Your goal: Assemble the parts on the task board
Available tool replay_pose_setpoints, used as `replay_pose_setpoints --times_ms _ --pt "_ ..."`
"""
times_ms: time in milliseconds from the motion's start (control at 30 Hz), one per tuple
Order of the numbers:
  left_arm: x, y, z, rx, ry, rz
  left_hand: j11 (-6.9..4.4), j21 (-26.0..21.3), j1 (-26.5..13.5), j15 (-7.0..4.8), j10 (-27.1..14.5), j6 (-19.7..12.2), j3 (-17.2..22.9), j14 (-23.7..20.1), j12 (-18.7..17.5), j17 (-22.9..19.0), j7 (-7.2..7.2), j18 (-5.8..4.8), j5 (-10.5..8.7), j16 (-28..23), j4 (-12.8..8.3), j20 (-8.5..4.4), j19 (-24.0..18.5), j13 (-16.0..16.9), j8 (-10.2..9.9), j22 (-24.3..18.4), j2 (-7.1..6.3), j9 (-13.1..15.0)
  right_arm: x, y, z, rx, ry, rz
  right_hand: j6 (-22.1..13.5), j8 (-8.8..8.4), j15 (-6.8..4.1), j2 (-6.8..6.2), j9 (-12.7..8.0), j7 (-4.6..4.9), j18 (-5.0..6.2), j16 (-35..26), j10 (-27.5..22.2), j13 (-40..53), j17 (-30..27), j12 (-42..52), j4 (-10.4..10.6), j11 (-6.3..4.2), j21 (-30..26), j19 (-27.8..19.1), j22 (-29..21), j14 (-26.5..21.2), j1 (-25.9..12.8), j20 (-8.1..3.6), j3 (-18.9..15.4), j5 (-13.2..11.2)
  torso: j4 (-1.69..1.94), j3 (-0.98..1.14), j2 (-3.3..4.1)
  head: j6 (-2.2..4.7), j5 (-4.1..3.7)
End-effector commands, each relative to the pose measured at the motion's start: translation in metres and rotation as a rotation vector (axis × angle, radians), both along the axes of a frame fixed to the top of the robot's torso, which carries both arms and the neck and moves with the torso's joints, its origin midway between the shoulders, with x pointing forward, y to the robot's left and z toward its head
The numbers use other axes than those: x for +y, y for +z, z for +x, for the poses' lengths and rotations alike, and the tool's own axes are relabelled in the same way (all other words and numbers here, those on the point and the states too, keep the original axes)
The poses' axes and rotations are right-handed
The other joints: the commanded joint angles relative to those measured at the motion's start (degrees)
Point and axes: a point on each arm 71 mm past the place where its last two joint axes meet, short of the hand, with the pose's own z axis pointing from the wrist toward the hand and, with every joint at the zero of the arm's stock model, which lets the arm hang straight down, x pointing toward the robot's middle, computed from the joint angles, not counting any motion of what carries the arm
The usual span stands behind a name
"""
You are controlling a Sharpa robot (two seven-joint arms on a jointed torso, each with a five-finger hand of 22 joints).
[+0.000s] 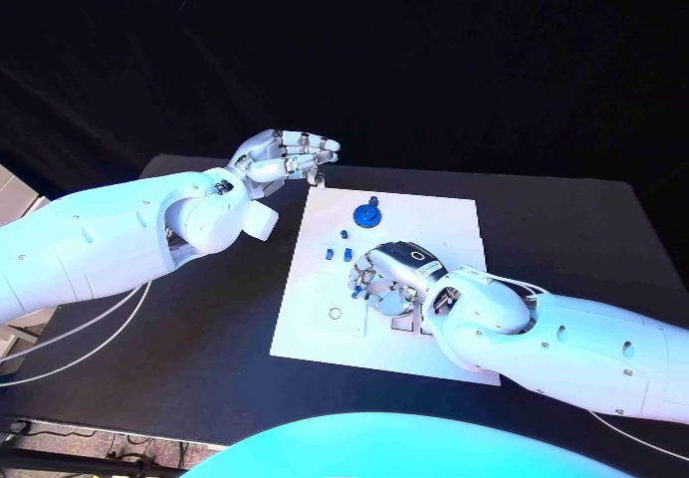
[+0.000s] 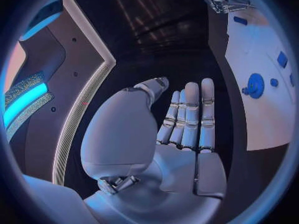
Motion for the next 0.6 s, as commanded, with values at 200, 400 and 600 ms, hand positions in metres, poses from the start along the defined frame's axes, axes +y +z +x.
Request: replay_pose_setpoints --times_ms 200,400,600 --pt "-0.0026 0.0004 -0.0003 0.000 -0.007 0.000 0.01 0.40 0.58 -0.01 0.27 0.24 0.07 0.43 -0.31 0.00 0.00 0.79 0.24 0.38 -0.28 -0.01 0.57 -0.16 0.23 0.07 -0.11 -0.08 0.0025 -0.0035 0.0005 -0.015 0.016 -0.013 0.21 0.16 -0.43 0.20 0.08 0.04 -0.85 0.16 1.71 0.05 -0.08 -0.10 -0.20 -1.21 -0.40 0.26 5.38 2.29 -0.36 -0.08 0.24 0.31 -0.14 0.07 0.06 -0.21 0.42" --pt "-0.0031 0.0003 -0.0002 0.002 -0.009 0.000 0.01 0.40 0.58 -0.01 0.27 0.24 0.07 0.43 -0.31 0.00 0.00 0.79 0.24 0.38 -0.28 -0.01 0.57 -0.16 0.23 0.07 -0.11 -0.08 0.0022 -0.0056 0.0027 -0.014 0.005 -0.022 0.21 0.16 -0.43 0.20 0.08 0.04 -0.85 0.16 1.71 0.05 -0.08 -0.10 -0.20 -1.21 -0.40 0.26 5.38 2.29 -0.36 -0.08 0.24 0.31 -0.11 0.05 0.04 -0.21 0.40" --pt "-0.0031 0.0001 -0.0002 0.004 -0.010 0.001 0.01 0.40 0.58 -0.01 0.27 0.24 0.07 0.43 -0.31 0.00 0.00 0.79 0.24 0.38 -0.28 -0.01 0.57 -0.16 0.23 0.07 -0.11 -0.08 0.0021 -0.0068 0.0043 -0.015 -0.006 -0.029 0.20 0.15 -0.42 0.20 0.11 0.06 -0.84 0.16 1.71 0.05 -0.10 -0.12 -0.23 -1.19 -0.41 0.26 5.38 2.29 -0.42 -0.07 0.26 0.28 -0.12 0.05 0.02 -0.25 0.36"
